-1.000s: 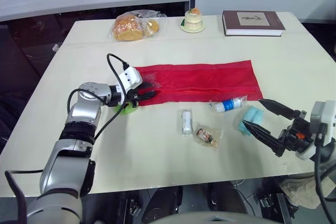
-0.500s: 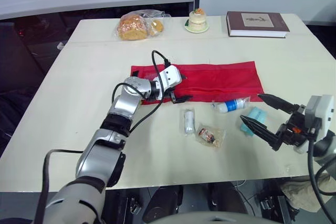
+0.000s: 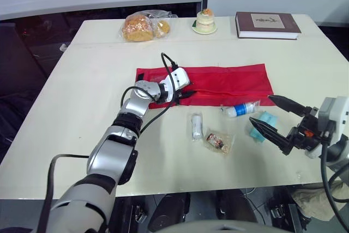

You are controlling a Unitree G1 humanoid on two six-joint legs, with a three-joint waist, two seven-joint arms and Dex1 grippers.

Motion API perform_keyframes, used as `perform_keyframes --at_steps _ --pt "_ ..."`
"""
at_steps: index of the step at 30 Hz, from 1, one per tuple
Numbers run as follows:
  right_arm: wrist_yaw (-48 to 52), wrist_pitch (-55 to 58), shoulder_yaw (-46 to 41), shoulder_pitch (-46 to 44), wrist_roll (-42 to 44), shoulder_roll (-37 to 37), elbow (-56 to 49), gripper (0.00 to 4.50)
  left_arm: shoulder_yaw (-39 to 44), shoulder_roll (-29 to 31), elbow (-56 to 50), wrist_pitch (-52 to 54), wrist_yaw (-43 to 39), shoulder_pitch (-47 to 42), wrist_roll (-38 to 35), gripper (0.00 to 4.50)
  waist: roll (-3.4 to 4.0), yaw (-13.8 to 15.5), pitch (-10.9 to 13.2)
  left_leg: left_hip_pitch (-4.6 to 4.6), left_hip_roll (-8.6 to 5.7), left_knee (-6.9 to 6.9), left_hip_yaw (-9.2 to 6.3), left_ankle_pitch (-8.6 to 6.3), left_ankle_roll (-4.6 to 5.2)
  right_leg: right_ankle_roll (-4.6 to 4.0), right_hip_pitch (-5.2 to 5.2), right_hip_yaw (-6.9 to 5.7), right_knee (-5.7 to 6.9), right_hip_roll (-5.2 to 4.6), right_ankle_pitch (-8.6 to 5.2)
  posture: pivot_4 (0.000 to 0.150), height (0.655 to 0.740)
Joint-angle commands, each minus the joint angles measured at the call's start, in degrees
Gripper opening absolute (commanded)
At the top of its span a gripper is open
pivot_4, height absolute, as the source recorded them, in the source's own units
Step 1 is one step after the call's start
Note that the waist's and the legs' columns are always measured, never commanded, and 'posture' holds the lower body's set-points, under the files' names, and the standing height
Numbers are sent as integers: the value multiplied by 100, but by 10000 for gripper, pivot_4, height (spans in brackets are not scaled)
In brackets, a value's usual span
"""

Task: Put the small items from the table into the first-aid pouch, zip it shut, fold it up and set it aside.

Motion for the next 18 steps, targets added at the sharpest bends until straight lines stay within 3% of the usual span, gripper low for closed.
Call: perform_keyframes --at_steps 1,9,18 --pt "-43 -78 68 -92 -33 -81 -183 45000 84 -85 0 -200 -103 -149 -64 738 0 2 0 0 0 1 0 0 0 1 0 0 0 0 0 1500 7289" --pt "-40 -57 45 -101 89 -127 -179 45000 188 -153 -70 -180 -365 -117 -176 281 0 2 0 -1 -1 5 0 -1 1 2 1 0 0 0 1 1500 7289" --pt "1577 -85 -1886 709 840 -902 494 45000 217 -161 10 -157 -397 -121 -157 281 -4 7 2 0 -2 17 -1 -6 11 4 11 -4 -2 1 2 1500 7289"
